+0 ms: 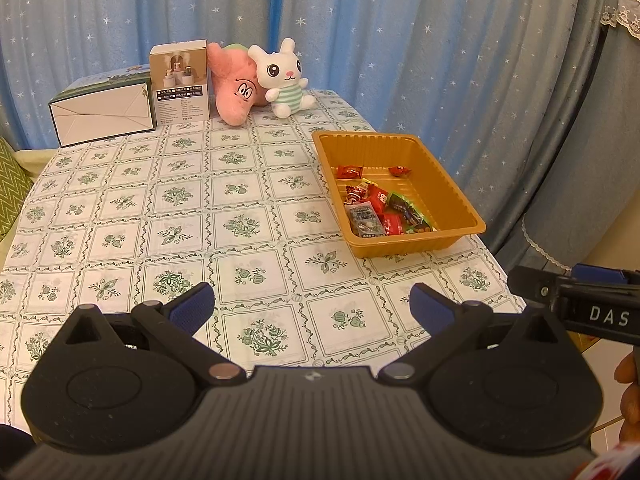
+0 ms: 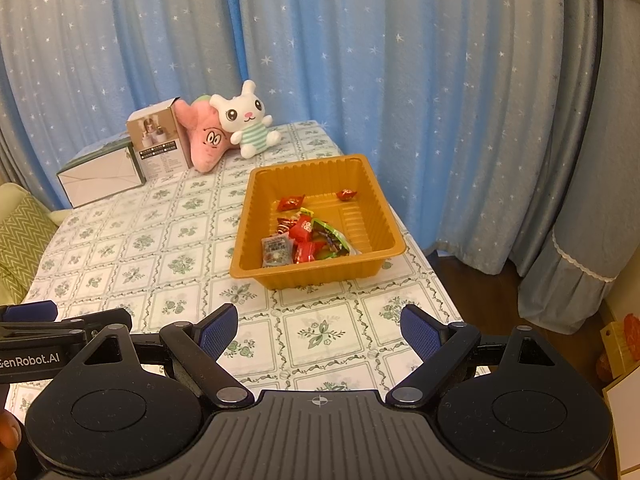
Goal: Organize snacks
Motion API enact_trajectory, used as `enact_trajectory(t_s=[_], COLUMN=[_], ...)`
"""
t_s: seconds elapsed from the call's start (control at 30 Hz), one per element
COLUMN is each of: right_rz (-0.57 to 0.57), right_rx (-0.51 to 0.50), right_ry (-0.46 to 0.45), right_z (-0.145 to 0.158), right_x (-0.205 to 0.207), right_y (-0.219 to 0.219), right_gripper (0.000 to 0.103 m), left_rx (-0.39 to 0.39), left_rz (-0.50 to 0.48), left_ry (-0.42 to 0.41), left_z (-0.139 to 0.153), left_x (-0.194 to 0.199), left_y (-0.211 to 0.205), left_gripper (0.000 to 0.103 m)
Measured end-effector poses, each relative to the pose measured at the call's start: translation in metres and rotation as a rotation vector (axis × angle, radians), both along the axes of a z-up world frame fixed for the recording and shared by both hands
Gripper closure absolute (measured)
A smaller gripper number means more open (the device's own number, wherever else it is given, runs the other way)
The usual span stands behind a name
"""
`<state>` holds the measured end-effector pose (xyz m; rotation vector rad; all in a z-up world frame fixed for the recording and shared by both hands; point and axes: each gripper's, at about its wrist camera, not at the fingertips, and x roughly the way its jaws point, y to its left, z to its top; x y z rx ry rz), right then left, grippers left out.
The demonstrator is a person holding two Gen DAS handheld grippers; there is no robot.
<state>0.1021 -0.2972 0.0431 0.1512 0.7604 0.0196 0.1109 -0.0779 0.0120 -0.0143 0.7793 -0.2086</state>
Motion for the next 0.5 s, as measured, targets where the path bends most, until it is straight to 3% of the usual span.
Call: enact_trajectory(t_s=[0.5], right_rz=[-0.001], right_rx=[0.001], right_ry=[0.002], right_z=[-0.0009], right_x=[0.0], right_y=[-0.0011], right_gripper=[0.015], left_rx=[-0.003], left_rz=[-0.004], left_ry=[-0.003], left_z=[-0.0011], left_x=[-0.002], left_y=[-0.0025], left_gripper=[0.0])
